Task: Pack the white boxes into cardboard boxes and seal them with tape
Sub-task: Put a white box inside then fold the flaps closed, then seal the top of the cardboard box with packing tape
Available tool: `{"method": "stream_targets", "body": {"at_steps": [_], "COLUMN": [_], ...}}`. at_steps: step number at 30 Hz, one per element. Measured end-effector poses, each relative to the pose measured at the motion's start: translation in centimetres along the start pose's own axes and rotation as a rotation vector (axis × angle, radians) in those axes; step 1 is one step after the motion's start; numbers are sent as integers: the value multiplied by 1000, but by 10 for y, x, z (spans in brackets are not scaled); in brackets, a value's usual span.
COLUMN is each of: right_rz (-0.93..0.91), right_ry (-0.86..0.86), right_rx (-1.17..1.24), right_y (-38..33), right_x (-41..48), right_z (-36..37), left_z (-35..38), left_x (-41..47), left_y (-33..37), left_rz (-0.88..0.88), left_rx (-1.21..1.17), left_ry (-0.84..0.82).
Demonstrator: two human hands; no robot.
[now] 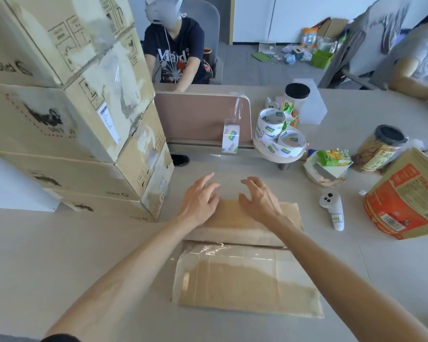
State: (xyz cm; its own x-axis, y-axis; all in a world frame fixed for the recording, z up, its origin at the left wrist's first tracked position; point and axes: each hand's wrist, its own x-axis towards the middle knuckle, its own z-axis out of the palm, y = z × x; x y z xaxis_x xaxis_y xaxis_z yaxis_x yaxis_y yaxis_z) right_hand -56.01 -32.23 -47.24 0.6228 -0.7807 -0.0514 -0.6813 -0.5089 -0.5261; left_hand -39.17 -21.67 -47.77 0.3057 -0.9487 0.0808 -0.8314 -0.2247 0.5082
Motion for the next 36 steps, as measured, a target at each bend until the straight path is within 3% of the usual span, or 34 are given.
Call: {"method": "stream_targets", "body": {"at_steps": [4,8,11,13,17,23,29,36], "right_rz": [141,300,333,320,287,336,374,339], "right_ry": [17,137,226,233,166,208,172,171], "right_rx": [127,464,814,924,964,928,1000,1068], "right_y": [-18,-29,-38,-40,-44,-44,-45,-43], "right_x": [56,104,126,140,159,161,154,145], "right_z": [-8,-17,-30,-38,-48,-42,-45,-64], "left_z": [-17,-27,-32,-33,-43,-76,-97,-103], "left_x": [61,110,131,139,151,182,218,224], "left_y": [1,13,19,18,14,21,49,63], "left_rz": [-231,-413,-447,-439,-415,-394,-419,-485], "left_rx": [-279,-541,-639,-668,-649,-663,-742,-791], "left_ry": [-70,-45,-62,-97,-105,202,101,190]}}
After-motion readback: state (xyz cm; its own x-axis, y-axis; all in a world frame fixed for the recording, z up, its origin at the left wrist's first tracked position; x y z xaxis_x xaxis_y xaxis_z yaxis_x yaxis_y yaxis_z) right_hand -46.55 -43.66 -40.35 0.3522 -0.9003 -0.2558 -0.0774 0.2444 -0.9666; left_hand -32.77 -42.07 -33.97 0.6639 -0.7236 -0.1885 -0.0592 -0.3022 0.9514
